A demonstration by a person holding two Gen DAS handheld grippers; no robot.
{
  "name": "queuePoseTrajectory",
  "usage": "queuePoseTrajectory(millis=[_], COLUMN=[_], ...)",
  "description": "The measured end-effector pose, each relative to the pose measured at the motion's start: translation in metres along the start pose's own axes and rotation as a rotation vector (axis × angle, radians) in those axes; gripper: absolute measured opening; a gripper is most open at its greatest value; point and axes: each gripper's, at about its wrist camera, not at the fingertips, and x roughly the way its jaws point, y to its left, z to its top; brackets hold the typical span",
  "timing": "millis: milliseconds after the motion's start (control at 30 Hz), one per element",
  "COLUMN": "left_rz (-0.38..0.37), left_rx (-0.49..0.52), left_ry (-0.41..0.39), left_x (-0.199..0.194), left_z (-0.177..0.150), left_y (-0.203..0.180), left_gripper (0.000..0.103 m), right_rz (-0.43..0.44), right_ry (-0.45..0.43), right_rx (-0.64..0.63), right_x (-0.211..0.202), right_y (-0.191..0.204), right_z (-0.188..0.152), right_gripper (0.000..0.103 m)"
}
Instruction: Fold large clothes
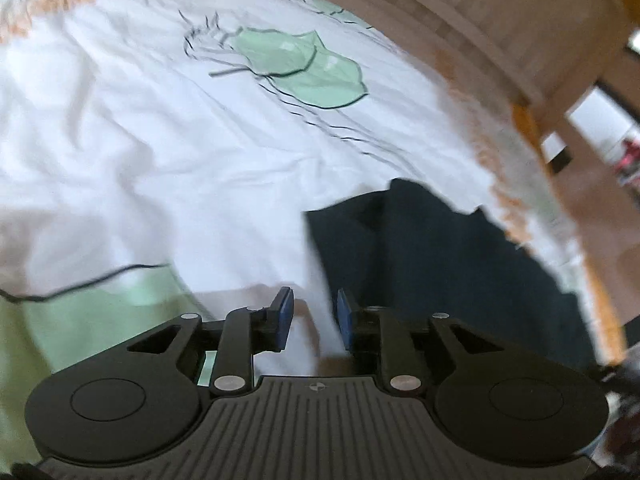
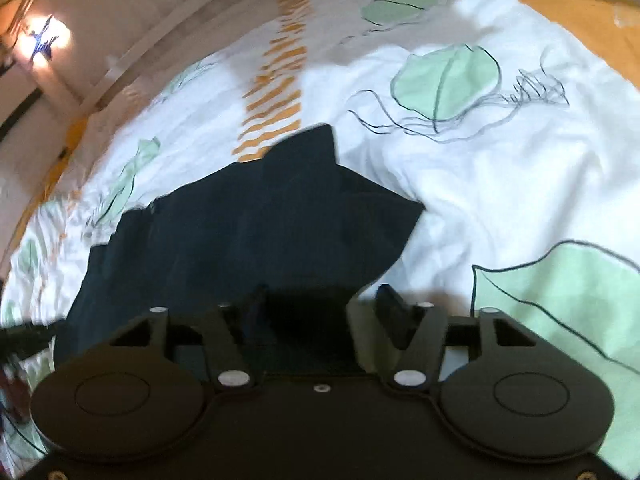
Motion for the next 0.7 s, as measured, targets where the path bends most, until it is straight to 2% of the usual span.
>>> queuePoseTrajectory(millis=[100, 200, 333, 500, 600, 700], left_rz=[0.054, 0.043, 0.002, -0.01, -0.059, -0.074], left_rx=[0.045, 0.033, 0.08, 0.175, 0.19, 0.201], left_ry=[-0.018, -0.066, -0.131, -0.129, -0.135, -0.125], left_x=[0.0, -0.012, -0.039, -0.038, -0.028, -0.013], left_z=[-0.003, -0.005, -0.014, -0.013, -0.016, -0.021], left_y=[-0.006, -0.015, -0.04, -0.096, -0.128, -0.154], left_gripper=[0.024, 0.035, 0.079, 0.084, 0.086, 0.088], right_rz=[-0.027, -0.039, -0.018, 0.025, 0.023, 0.025], right_ry=[-0.04, -0.075, -0.119, -0.138, -0.139, -0.14], right_rx=[-0.03, -0.009, 0.012, -0.011, -0.041, -0.072], right_x=[0.008, 0.02, 0.028, 0.028, 0.028, 0.031], right_y=[0.001, -0.004, -0.013, -0.016, -0.013, -0.008], right_z=[0.005, 0.01, 0.009, 0.002, -0.001, -0.003], right_gripper=[0.071, 0.074, 0.082, 0.093, 0.097, 0.102])
